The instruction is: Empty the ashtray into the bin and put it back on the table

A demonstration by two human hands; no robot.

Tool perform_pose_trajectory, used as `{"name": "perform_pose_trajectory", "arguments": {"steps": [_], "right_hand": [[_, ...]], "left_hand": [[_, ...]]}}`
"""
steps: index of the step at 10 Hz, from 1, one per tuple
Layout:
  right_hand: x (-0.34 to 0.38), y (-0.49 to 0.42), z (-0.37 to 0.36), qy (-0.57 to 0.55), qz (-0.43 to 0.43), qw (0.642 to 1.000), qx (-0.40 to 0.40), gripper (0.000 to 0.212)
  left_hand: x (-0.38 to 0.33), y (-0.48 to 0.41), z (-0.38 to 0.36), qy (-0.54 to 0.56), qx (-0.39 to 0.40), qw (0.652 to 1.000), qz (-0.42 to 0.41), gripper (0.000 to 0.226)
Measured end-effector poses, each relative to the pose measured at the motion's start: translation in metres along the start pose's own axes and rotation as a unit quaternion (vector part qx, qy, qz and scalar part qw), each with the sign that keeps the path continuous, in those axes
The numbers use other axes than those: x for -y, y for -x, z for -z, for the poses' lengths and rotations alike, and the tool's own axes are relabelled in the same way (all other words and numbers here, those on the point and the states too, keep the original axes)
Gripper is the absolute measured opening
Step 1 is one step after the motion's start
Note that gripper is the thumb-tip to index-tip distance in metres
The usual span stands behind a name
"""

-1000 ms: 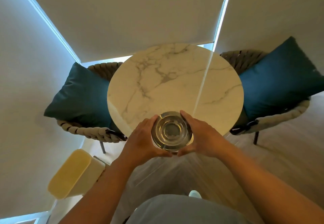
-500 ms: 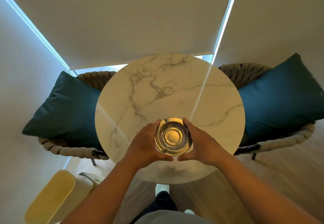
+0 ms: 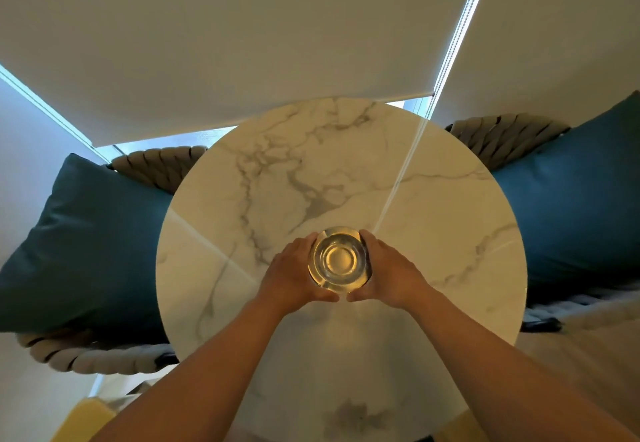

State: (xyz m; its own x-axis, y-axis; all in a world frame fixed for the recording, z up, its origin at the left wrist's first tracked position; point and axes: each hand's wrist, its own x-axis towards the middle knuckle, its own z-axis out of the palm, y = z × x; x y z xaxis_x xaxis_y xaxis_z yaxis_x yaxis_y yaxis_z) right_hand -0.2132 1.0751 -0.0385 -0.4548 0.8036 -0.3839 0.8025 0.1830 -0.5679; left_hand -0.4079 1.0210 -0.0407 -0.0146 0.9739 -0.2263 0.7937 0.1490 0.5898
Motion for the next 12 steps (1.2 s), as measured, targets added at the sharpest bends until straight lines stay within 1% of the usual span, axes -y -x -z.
{"name": "perform_pose_trajectory", "arguments": {"steps": [3, 5, 7, 9, 11, 12], "right_hand": [[-0.026, -0.064, -0.023, 0.071, -0.009, 0.997, -0.009, 0.127], [-0.028, -0.077, -0.026, 0.070, -0.021, 0.997, 0.009, 0.129], [-0.031, -0.084, -0.027, 0.068, -0.023, 0.997, 0.015, 0.132], [-0.034, -0.085, -0.026, 0.051, -0.021, 0.998, 0.013, 0.136], [-0.038, -0.081, -0.024, 0.041, -0.033, 0.998, 0.028, 0.136], [-0.040, -0.074, -0.023, 0.022, -0.040, 0.998, 0.035, 0.137]], "left_hand": [[0.033, -0.056, -0.032, -0.020, -0.019, 1.000, 0.011, 0.112], [0.046, -0.067, -0.039, -0.030, -0.004, 0.999, 0.033, 0.113], [0.053, -0.071, -0.046, -0.020, -0.033, 0.999, 0.030, 0.113], [0.055, -0.074, -0.047, -0.025, -0.021, 0.998, 0.045, 0.125], [0.059, -0.072, -0.047, -0.026, -0.011, 0.997, 0.069, 0.131], [0.059, -0.067, -0.045, 0.011, 0.004, 0.996, 0.092, 0.135]]}}
